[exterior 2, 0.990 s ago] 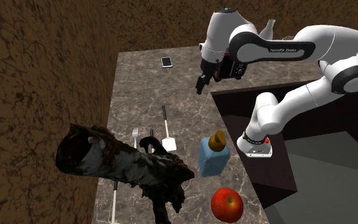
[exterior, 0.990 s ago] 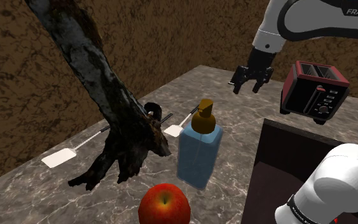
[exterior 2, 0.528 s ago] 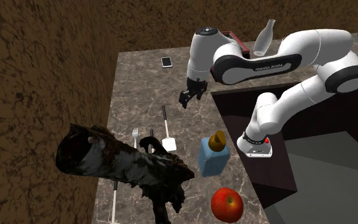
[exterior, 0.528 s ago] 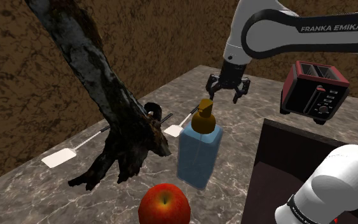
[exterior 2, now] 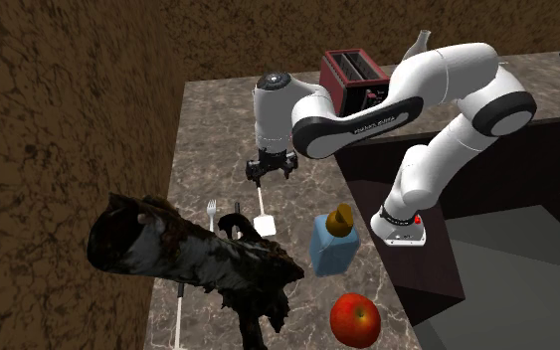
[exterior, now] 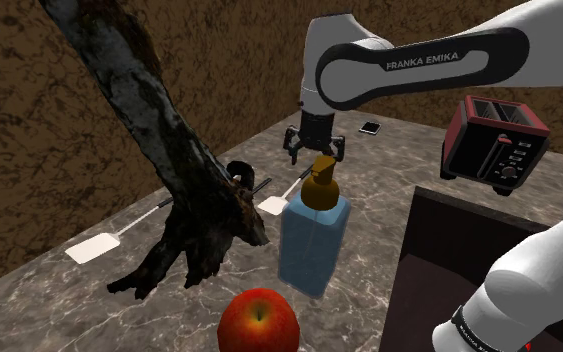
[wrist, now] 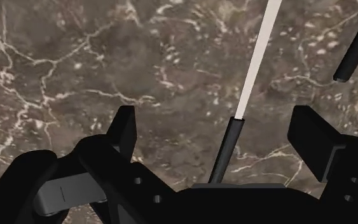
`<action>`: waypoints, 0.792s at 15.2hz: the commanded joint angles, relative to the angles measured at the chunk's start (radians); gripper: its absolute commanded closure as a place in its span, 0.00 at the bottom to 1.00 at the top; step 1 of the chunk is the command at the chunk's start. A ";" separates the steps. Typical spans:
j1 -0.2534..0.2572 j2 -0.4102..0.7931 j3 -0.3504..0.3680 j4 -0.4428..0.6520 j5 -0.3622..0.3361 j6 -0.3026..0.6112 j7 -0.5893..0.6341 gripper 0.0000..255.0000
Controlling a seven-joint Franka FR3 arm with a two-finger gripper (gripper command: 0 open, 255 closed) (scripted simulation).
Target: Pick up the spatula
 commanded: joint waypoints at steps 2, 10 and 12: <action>-0.024 0.143 0.054 0.097 -0.063 0.012 0.209 0.00; -0.021 0.186 0.061 0.039 -0.086 0.104 0.253 0.00; -0.021 0.189 0.062 0.033 -0.087 0.111 0.254 0.00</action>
